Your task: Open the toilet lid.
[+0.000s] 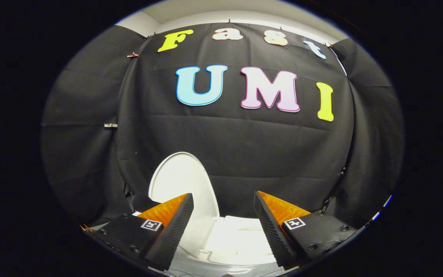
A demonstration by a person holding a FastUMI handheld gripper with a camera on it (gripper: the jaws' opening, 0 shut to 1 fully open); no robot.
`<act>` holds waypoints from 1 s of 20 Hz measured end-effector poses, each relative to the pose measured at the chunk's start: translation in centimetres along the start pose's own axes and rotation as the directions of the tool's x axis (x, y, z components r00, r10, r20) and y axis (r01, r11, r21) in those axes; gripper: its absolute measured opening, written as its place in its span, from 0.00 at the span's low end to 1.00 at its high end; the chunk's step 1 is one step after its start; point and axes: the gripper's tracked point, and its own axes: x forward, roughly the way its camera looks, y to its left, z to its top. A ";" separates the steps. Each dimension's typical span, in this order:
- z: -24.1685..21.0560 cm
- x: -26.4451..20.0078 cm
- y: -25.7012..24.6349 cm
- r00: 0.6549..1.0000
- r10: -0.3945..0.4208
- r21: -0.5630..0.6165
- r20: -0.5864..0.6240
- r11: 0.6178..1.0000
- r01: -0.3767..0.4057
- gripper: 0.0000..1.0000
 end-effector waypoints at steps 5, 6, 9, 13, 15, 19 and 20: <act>0.6 -0.6 -3.3 0.997 -0.030 0.031 0.074 0.999 0.028 0.99; 0.6 -0.6 -3.7 0.996 -0.037 0.033 0.082 0.999 0.035 0.98; 0.7 -0.7 -4.2 0.995 -0.045 0.030 0.089 0.999 0.042 0.98; 0.4 -0.7 -4.1 0.995 -0.046 0.028 0.084 0.999 0.044 0.99; 0.2 -0.8 -4.2 0.995 -0.049 0.019 0.085 0.999 0.047 0.98; -0.1 -0.7 -4.6 0.996 -0.052 0.026 0.078 0.998 0.050 0.98; -0.2 -0.7 -4.9 0.996 -0.056 0.026 0.075 0.998 0.054 0.98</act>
